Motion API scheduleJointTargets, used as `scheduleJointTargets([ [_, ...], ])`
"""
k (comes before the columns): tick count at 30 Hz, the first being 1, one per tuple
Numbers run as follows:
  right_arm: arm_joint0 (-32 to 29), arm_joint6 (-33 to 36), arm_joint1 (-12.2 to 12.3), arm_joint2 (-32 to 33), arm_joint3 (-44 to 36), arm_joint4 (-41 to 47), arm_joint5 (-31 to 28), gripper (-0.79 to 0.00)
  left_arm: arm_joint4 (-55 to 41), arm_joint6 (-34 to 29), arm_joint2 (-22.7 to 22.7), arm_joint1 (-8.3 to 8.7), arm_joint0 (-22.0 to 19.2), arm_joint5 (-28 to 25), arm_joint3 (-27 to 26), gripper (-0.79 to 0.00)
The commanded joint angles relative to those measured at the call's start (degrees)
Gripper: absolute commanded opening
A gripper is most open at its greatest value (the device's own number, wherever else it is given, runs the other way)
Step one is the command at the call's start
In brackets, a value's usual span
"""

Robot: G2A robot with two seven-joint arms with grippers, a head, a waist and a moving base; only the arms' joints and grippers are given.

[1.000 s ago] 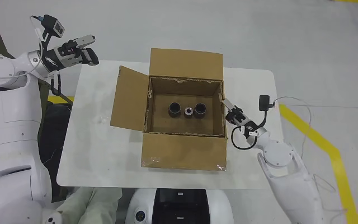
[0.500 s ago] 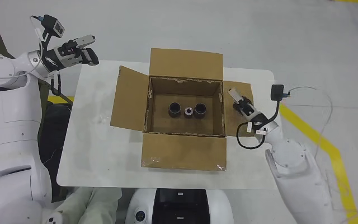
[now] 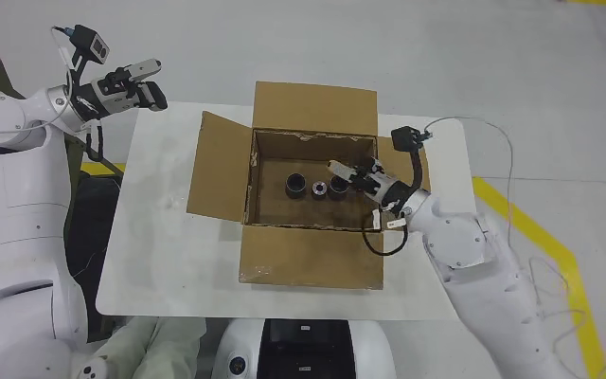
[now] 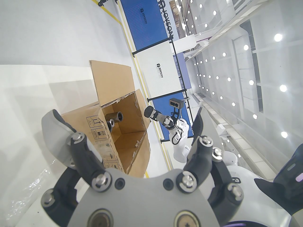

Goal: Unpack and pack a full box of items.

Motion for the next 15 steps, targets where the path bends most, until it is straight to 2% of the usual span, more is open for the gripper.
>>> scheduleJointTargets([
  [1, 1.1, 1.3, -0.1, -1.0, 0.5, -1.5, 0.1, 0.000, 0.0, 0.0, 0.0, 0.00, 0.0, 0.0, 0.0, 0.000],
  [10, 3.7, 6.4, 0.0, -4.2, 2.6, -9.6, -1.2, 0.000, 0.0, 0.0, 0.0, 0.00, 0.0, 0.0, 0.0, 0.000],
  [15, 4.4, 7.2, 0.0, -4.8, 3.4, -10.4, -1.9, 0.000, 0.0, 0.0, 0.0, 0.00, 0.0, 0.0, 0.0, 0.000],
])
